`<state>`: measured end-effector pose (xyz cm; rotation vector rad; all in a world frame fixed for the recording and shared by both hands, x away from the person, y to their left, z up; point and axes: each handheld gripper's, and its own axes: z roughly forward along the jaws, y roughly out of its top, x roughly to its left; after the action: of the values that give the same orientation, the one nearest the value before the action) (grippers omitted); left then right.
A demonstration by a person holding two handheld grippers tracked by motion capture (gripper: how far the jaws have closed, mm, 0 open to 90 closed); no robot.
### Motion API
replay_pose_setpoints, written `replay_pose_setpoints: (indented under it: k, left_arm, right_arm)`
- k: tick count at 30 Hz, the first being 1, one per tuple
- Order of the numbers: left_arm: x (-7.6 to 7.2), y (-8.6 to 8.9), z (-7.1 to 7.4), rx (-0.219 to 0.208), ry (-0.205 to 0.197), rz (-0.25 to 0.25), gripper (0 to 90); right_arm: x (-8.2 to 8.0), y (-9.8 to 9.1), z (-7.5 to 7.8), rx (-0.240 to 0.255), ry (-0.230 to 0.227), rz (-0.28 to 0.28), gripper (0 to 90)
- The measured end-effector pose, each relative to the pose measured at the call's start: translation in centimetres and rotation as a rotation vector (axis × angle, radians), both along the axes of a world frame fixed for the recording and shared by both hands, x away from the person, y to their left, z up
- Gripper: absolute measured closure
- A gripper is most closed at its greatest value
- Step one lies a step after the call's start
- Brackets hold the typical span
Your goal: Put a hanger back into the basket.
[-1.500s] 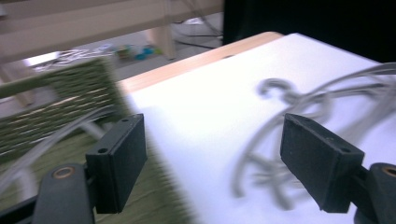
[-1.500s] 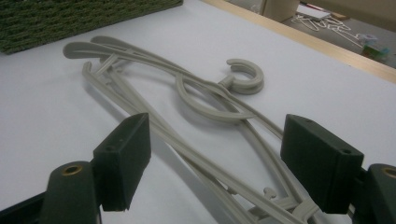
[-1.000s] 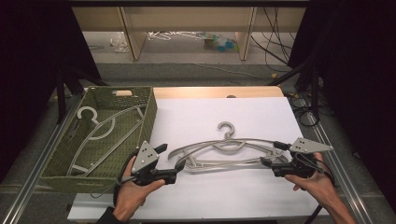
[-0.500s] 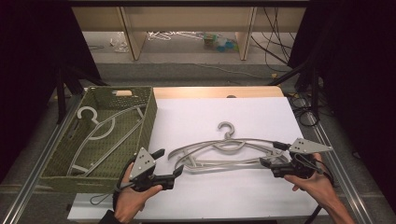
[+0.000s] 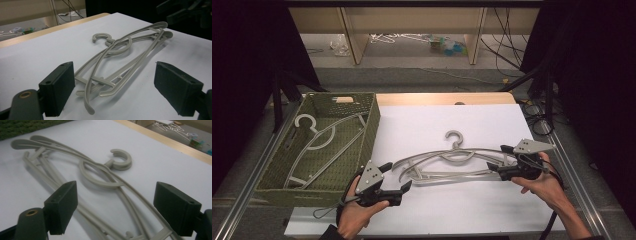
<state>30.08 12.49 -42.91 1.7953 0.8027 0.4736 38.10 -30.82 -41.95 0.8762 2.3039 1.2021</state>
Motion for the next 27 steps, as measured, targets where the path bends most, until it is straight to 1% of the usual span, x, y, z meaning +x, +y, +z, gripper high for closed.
replay_pose_setpoints:
  k: [1, 2, 4, 6, 7, 9, 10, 11, 12, 13, 14, 15, 16, 17, 18, 20, 21, 22, 23, 24, 26, 27]
  left_arm:
    - [0.0, 0.0, 0.0, 0.000, 0.000, 0.000, 16.8]
    - [0.0, 0.0, 0.0, -0.005, 0.006, 0.002, 16.8]
    - [0.0, 0.0, -0.1, -0.003, 0.007, 0.001, 16.9]
    - [0.1, 0.0, -0.1, -0.002, 0.008, 0.001, 16.9]
    - [0.1, 0.1, -0.1, 0.005, 0.005, -0.001, 16.9]
    - [0.1, 0.0, -0.1, 0.000, 0.012, 0.004, 17.0]
    - [0.0, 0.1, -0.1, 0.000, 0.013, 0.005, 17.1]
    - [0.0, 0.1, -0.1, 0.000, 0.013, 0.004, 17.1]
    - [0.0, 0.1, -0.1, -0.003, 0.011, 0.004, 17.1]
    - [0.0, 0.2, -0.1, -0.001, 0.007, 0.003, 17.1]
    - [0.0, 0.2, -0.1, -0.004, 0.011, 0.006, 17.1]
    - [0.0, 0.2, -0.1, 0.005, 0.006, 0.003, 17.1]
    - [0.0, 0.3, -0.1, 0.007, 0.008, 0.005, 17.1]
    - [0.0, 0.2, -0.2, -0.008, 0.015, 0.008, 17.1]
    - [0.0, 0.3, -0.1, -0.006, 0.016, 0.008, 17.1]
    - [0.0, 0.2, -0.2, -0.008, 0.017, 0.008, 17.2]
    - [-0.1, 0.3, -0.2, -0.007, 0.021, 0.010, 17.2]
    - [-0.1, 0.3, -0.2, -0.007, 0.022, 0.008, 17.3]
    - [-0.1, 0.3, -0.2, -0.010, 0.022, 0.007, 17.4]
    - [-0.1, 0.3, -0.1, -0.012, 0.021, 0.007, 17.4]
    - [-0.1, 0.3, -0.2, -0.012, 0.021, 0.008, 17.5]
    - [-0.1, 0.4, -0.2, -0.009, 0.022, 0.009, 17.6]
  right_arm:
    - [0.0, 0.0, 0.0, 0.000, 0.000, 0.000, 20.9]
    - [0.5, 0.0, 0.0, -0.002, 0.013, -0.004, 22.5]
    - [1.8, 0.0, 0.0, -0.035, 0.018, -0.015, 23.4]
    - [3.1, 0.1, -0.2, -0.061, 0.049, -0.015, 25.0]
    - [3.5, 0.1, -0.3, -0.079, 0.053, -0.019, 26.9]
    - [4.6, 0.2, -0.7, -0.129, 0.055, -0.015, 29.5]
    - [5.1, 0.2, -0.8, -0.137, 0.055, -0.014, 31.4]
    - [5.6, 0.3, -0.9, -0.143, 0.070, -0.021, 35.1]
    - [6.0, 0.3, -1.0, -0.151, 0.075, -0.008, 36.5]
    - [6.3, 0.5, -1.1, -0.161, 0.092, -0.012, 36.9]
    - [6.6, 0.6, -1.2, -0.175, 0.096, -0.014, 38.6]
    - [7.0, 0.8, -1.5, -0.172, 0.086, -0.003, 41.0]
    - [7.3, 0.8, -1.8, -0.177, 0.091, 0.001, 41.9]
    - [7.5, 0.9, -1.9, -0.194, 0.098, 0.000, 42.9]
    - [7.7, 1.0, -2.1, -0.216, 0.107, 0.006, 44.1]
    - [8.1, 1.2, -2.5, -0.248, 0.114, 0.021, 46.1]
    - [8.3, 1.3, -2.6, -0.261, 0.109, 0.023, 46.9]
    - [8.5, 1.5, -2.9, -0.283, 0.117, 0.034, 48.9]
    - [8.6, 1.6, -3.0, -0.299, 0.120, 0.039, 49.7]
    - [8.6, 1.6, -3.0, -0.299, 0.120, 0.039, 49.7]
    - [8.7, 2.0, -3.4, -0.332, 0.130, 0.041, 50.6]
    - [8.9, 2.1, -3.6, -0.351, 0.117, 0.055, 51.5]
